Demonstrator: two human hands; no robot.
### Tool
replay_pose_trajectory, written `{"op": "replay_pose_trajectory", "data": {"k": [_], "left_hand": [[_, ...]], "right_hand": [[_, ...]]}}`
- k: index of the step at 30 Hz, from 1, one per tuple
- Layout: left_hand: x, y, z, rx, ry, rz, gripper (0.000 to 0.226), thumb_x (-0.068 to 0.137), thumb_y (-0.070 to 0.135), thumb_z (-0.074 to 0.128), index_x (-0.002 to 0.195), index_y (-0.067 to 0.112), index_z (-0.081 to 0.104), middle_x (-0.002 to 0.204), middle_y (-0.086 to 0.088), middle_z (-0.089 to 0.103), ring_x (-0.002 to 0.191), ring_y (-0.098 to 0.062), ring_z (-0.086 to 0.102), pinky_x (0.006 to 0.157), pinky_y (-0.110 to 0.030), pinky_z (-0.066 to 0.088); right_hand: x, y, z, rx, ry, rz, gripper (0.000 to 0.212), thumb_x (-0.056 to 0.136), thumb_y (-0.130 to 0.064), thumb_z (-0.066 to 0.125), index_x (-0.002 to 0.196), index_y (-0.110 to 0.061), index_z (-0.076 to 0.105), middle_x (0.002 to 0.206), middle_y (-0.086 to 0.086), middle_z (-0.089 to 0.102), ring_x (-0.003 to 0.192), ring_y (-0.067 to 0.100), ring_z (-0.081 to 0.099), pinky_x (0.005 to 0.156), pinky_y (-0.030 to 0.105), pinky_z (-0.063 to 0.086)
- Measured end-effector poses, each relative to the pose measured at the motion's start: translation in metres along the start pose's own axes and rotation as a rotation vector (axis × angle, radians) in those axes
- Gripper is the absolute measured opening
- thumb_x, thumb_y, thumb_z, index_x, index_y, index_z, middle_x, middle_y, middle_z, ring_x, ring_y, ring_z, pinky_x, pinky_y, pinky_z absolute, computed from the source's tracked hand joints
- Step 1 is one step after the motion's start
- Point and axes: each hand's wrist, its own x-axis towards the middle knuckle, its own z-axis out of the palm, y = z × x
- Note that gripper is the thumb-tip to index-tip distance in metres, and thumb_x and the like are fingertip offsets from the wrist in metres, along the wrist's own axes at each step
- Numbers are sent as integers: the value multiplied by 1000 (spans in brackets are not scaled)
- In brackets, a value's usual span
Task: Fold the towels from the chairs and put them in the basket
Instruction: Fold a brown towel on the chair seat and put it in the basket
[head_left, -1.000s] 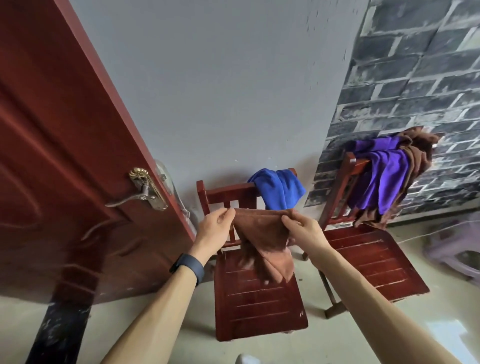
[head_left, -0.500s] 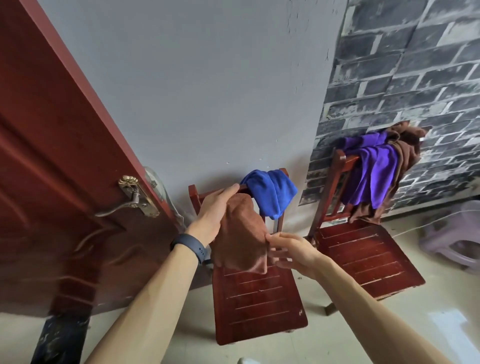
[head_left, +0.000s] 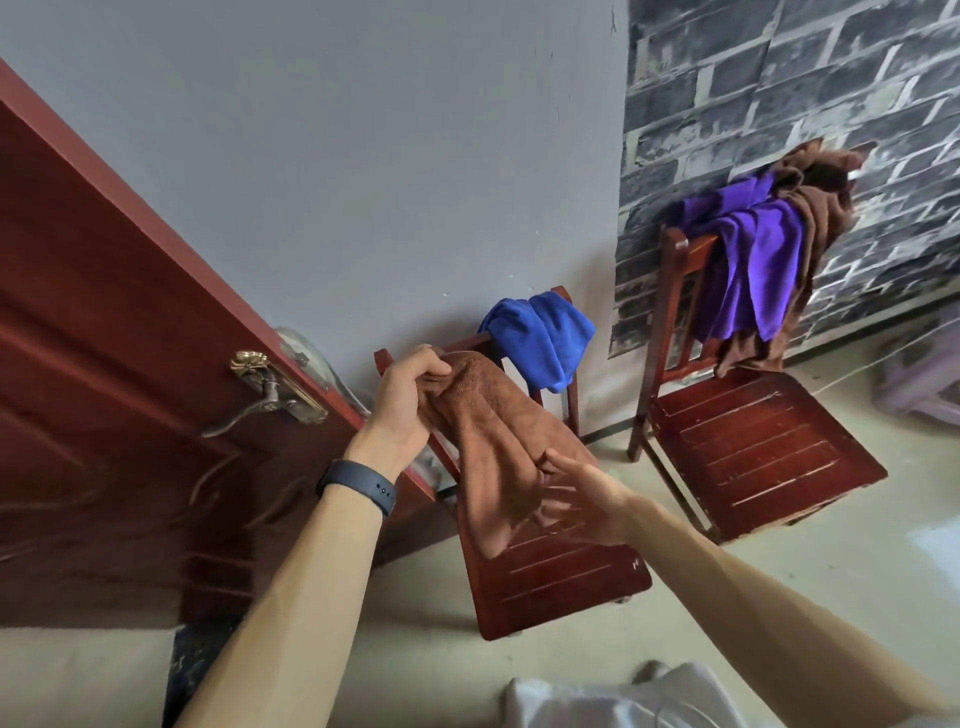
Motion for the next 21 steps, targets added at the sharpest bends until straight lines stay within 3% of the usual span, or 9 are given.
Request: {"op": "replay_pose_trajectory", "data": {"k": [3,7,9,12,14,18,21], "left_hand": [[0,0,-7,-18,81,4,11,70,4,52,70,14,47,74,-7,49,70,-20,51,66,-32,41],[5,2,-33,164,277,36,29,69,2,57,49,23,53,69,-5,51,71,-22,50,69,-35,38],[3,2,-49,235,362,23,16,60,13,64,51,25,58,76,-9,54,80,-24,50,74,-40,35],[5,-5,-73,264,436,0,11,75,14,71,73,23,65,83,-10,64,85,-24,59,76,-39,45],[7,-12,-86,297,445,-24,11,84,12,71,89,14,62,93,-11,68,89,-27,64,79,-36,50],[9,-23,-101,332,488,-54,18,84,11,74,92,16,60,104,-11,68,103,-28,66,82,-37,55],[8,-25,-95,259,440,-40,25,83,3,72,100,18,61,113,-11,67,106,-29,66,94,-46,52]], "right_hand": [[-1,-10,16,84,70,-125,46,86,-36,73,124,-10,67,100,5,69,75,17,61,73,31,48],[-9,-27,10,155,180,-264,35,88,-30,66,117,-11,67,78,-4,65,62,9,56,56,28,39],[-13,-38,-4,278,170,-318,21,92,-27,62,104,-11,67,62,-8,62,52,8,52,56,26,41],[-24,-61,-30,421,265,-413,4,92,-26,65,89,-23,63,72,-8,67,73,11,61,68,29,42],[-32,-75,-44,453,295,-466,5,87,-24,65,92,-23,63,85,-6,69,85,14,65,65,30,41],[-50,-90,-58,282,145,-388,14,86,-25,53,84,-13,58,66,0,64,59,18,56,54,30,34],[-52,-90,-63,-12,-9,-163,46,83,-58,60,86,-12,62,76,4,64,64,19,59,57,28,38]]}}
